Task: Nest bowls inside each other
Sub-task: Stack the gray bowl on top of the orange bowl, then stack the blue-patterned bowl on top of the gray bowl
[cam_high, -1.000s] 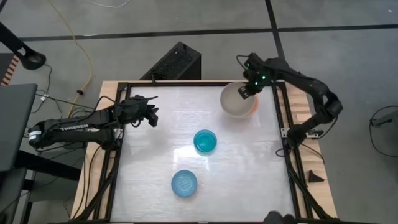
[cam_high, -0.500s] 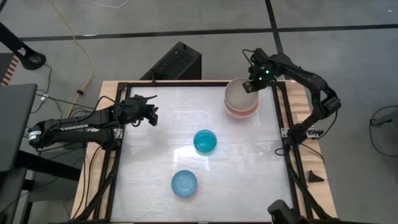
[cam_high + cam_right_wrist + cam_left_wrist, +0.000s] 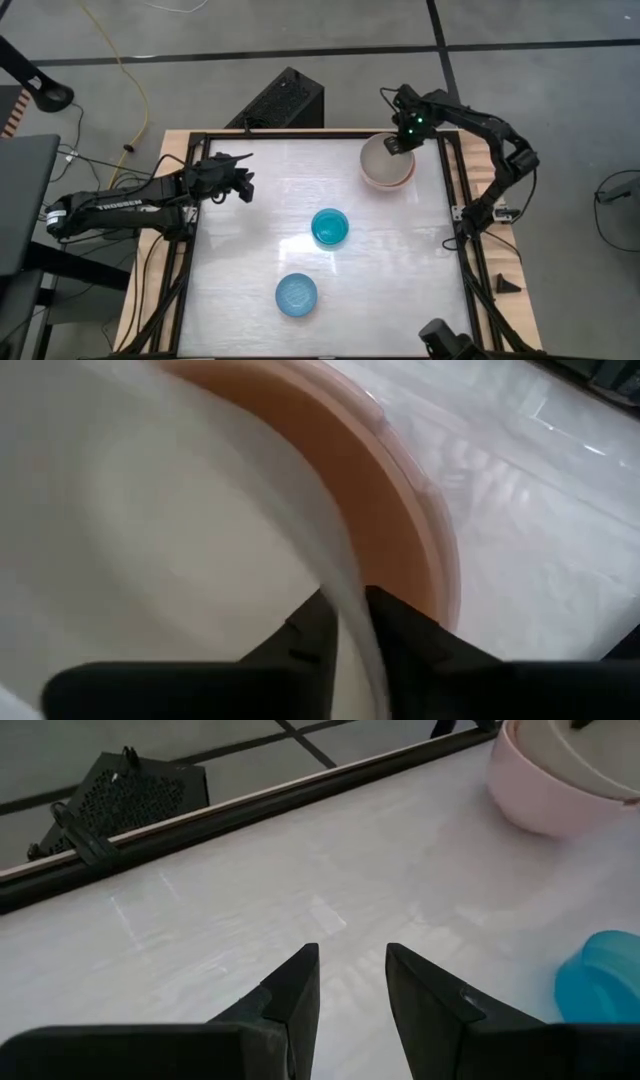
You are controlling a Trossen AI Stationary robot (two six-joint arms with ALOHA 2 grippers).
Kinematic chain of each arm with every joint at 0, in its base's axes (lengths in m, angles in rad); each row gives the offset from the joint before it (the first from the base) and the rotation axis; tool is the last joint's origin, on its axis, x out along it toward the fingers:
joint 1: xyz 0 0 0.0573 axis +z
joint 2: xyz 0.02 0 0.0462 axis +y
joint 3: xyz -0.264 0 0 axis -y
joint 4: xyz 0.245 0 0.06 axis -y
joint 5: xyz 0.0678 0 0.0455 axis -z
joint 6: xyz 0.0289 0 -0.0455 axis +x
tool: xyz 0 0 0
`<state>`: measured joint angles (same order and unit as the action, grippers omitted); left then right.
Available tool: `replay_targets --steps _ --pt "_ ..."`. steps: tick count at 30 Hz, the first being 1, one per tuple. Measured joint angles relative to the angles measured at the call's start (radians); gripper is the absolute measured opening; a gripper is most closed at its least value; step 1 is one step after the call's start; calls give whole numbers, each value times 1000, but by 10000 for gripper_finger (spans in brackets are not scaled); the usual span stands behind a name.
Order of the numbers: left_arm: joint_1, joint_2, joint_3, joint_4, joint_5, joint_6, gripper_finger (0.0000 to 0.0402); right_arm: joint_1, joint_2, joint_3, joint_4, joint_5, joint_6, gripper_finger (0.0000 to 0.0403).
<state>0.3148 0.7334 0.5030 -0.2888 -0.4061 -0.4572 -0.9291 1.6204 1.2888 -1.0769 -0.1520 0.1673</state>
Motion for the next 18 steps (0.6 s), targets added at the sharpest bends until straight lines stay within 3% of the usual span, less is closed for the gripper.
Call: replay_targets --steps 11,18 --pt "0 0 0 -19 0 0 105 -37 -119 0 -29 0 25 208" --pt "0 0 0 -19 0 6 105 -44 -203 0 -22 0 54 227"
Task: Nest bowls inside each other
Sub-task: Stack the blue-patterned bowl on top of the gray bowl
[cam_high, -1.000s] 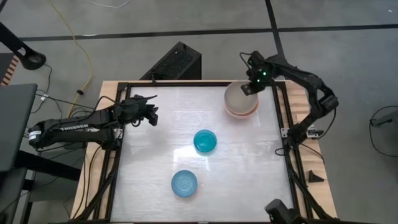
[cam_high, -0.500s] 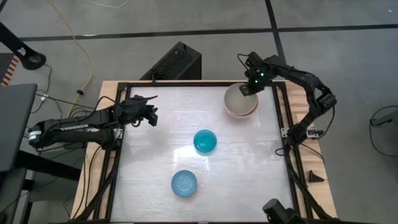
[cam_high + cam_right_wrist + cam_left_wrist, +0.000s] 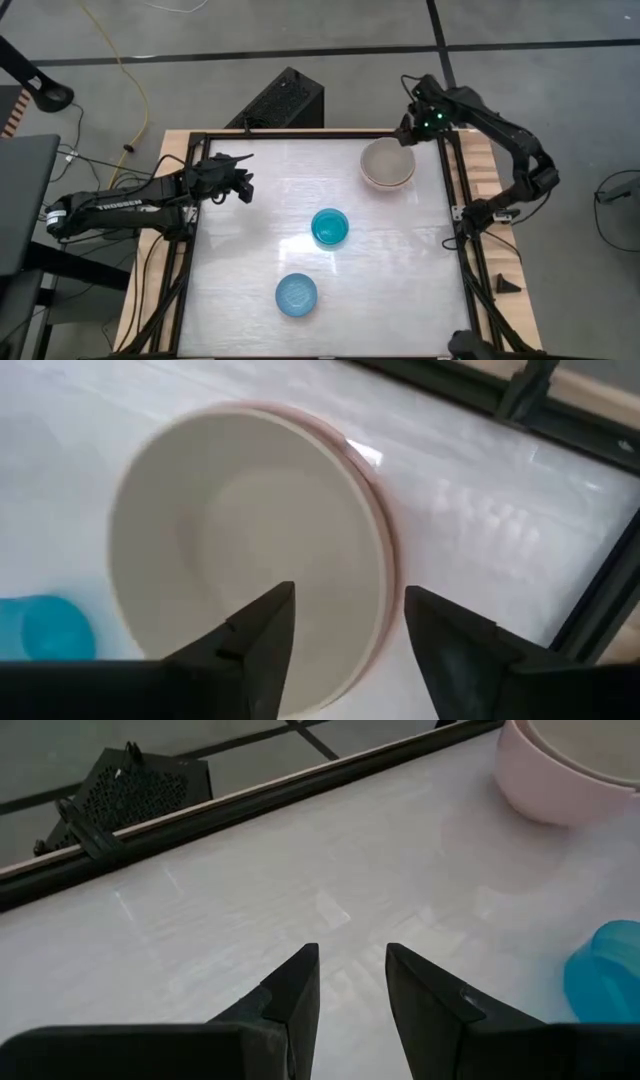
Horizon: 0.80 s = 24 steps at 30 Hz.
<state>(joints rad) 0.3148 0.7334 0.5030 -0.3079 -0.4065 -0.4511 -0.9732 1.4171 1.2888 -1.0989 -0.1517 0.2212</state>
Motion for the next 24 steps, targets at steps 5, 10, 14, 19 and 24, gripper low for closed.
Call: replay_targets --steps 5,10,14,19,24 --pt "0 0 0 1 0 1 105 54 -18 0 46 -5 19 220" --pt "0 0 0 1 0 -6 105 172 10 0 82 -122 42 212" --pt "0 0 0 1 0 -7 105 328 30 0 153 -137 43 210" --pt "0 0 0 9 28 -7 105 516 46 0 270 -138 41 209" --pt "0 7 0 24 405 146 105 649 55 -1 379 -135 -4 209"
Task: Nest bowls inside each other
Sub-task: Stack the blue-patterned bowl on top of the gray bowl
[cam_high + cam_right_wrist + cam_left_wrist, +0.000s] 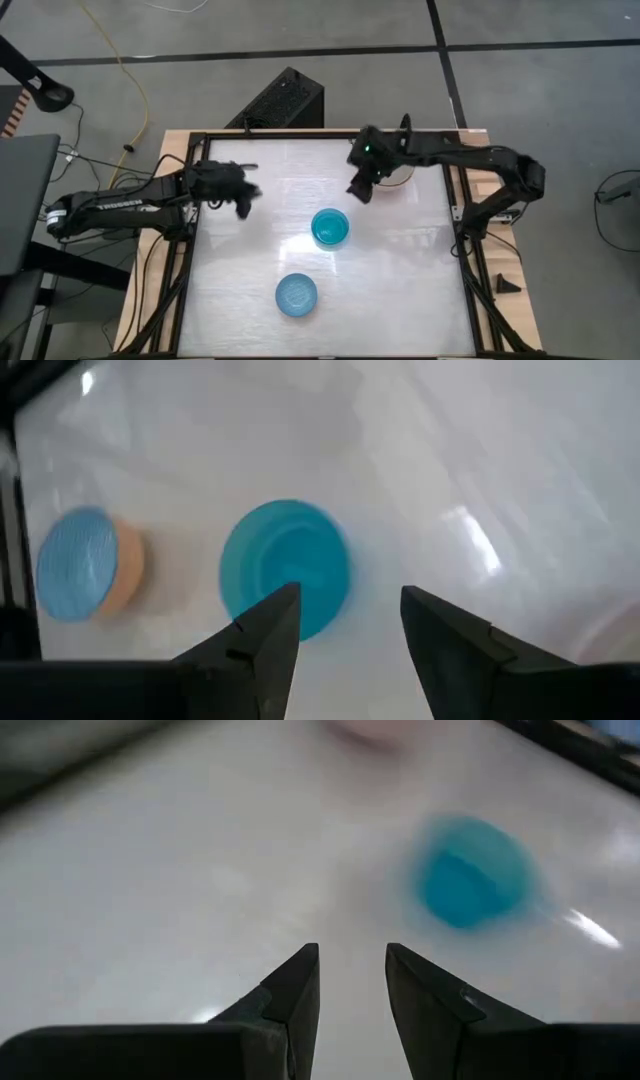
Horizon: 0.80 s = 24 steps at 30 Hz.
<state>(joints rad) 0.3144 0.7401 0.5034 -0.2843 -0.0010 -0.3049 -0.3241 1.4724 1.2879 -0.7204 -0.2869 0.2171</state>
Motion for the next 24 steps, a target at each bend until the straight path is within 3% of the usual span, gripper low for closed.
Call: replay_targets --steps 3,7,14,20,24 --pt "-12 36 0 21 223 2 105 53 6 1 41 0 -32 209" --pt "-87 109 0 146 384 -20 105 93 17 0 91 3 -89 209" --pt "-233 265 97 197 194 -60 86 140 47 0 215 5 -66 209" --pt "-315 371 256 78 186 -26 58 210 85 2 272 -59 26 209" --pt "-343 393 291 -39 173 39 47 320 103 1 261 10 148 209"
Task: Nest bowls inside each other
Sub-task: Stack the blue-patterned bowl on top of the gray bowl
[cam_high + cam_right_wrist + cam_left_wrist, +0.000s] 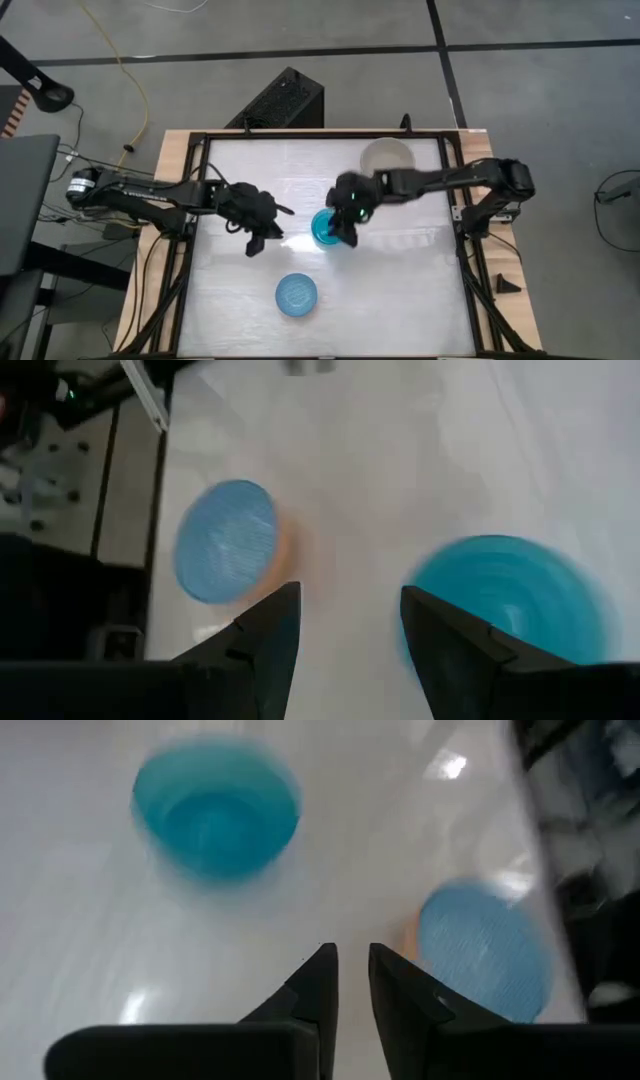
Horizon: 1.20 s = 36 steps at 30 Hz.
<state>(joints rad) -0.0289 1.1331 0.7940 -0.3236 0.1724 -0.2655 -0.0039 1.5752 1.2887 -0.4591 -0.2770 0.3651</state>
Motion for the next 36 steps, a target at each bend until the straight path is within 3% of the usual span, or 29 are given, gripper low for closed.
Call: replay_targets --steps 8,13,17,20,30,36 --pt "-79 -3 -5 -138 -24 49 68 235 80 0 57 370 376 209" --pt "-174 -3 -25 -125 -93 61 101 345 185 0 68 491 616 209" --pt "-238 -3 -32 -137 -175 45 123 376 271 34 41 501 821 209" --pt "-272 -3 -32 -126 -204 40 132 377 328 90 43 495 880 209" --pt "-306 -3 -32 -120 -240 9 135 377 497 353 -139 484 815 209" --pt "-307 -3 -32 -112 -245 -16 135 382 542 419 -176 474 767 209"
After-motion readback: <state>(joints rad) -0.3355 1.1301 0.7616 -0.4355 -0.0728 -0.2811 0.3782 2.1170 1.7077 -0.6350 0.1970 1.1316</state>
